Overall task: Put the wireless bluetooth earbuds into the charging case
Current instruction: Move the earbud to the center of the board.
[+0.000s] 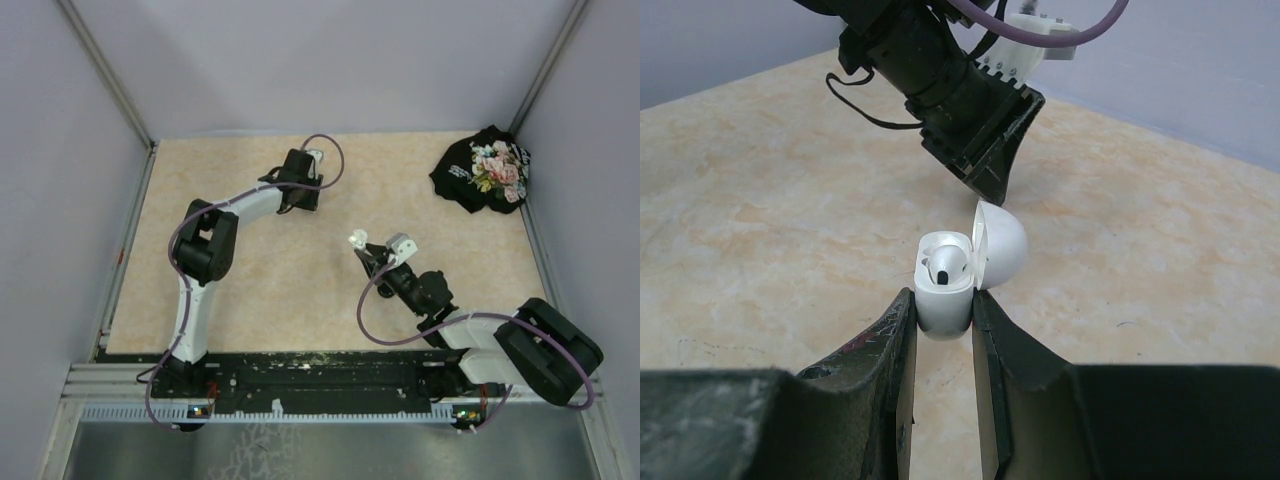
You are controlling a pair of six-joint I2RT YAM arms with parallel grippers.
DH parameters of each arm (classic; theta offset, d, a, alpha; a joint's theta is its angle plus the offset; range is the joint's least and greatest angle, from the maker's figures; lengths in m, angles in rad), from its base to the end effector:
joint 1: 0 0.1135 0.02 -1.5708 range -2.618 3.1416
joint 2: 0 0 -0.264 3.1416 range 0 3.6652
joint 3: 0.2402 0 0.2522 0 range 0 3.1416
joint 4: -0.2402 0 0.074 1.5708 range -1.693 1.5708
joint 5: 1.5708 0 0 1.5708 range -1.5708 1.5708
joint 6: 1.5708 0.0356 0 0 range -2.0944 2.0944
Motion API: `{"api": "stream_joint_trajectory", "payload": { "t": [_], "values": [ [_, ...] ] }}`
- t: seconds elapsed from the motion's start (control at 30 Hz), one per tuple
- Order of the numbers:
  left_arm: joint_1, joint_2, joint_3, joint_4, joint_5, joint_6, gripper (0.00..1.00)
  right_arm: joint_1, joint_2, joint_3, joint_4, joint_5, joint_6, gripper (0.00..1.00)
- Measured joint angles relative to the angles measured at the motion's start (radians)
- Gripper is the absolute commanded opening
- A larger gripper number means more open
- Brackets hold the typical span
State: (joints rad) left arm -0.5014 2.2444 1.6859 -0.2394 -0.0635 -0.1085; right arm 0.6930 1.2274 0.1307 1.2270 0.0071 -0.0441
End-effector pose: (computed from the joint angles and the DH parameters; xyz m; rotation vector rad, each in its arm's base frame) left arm 0.4401 -0.2387 0.1625 0.4339 2.3376 -0.2184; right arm 0.1579 0.1308 0.1858 -0.5211 1.3657 0.5261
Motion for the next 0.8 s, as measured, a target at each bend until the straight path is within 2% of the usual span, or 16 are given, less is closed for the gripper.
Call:
{"api": "stream_joint_trajectory", "payload": {
  "t": [0.1, 0.43, 0.57, 0.8],
  "values": [
    [0.0, 0.0, 0.003, -0.009, 0.01, 0.001, 0.35, 0.0, 0.0, 0.0, -0.006, 0.0, 0.001, 0.0],
    [-0.012, 0.005, 0.025, -0.071, 0.011, 0.013, 0.21, 0.0, 0.0, 0.0, -0.019, 0.0, 0.003, 0.0],
    [-0.029, -0.013, 0.007, -0.094, 0.006, 0.03, 0.19, 0.0, 0.001, 0.0, -0.019, -0.001, 0.007, 0.0],
    [-0.068, -0.145, -0.168, -0.144, 0.012, 0.051, 0.2, 0.0, 0.011, 0.0, -0.016, -0.01, 0.021, 0.0]
  ]
}}
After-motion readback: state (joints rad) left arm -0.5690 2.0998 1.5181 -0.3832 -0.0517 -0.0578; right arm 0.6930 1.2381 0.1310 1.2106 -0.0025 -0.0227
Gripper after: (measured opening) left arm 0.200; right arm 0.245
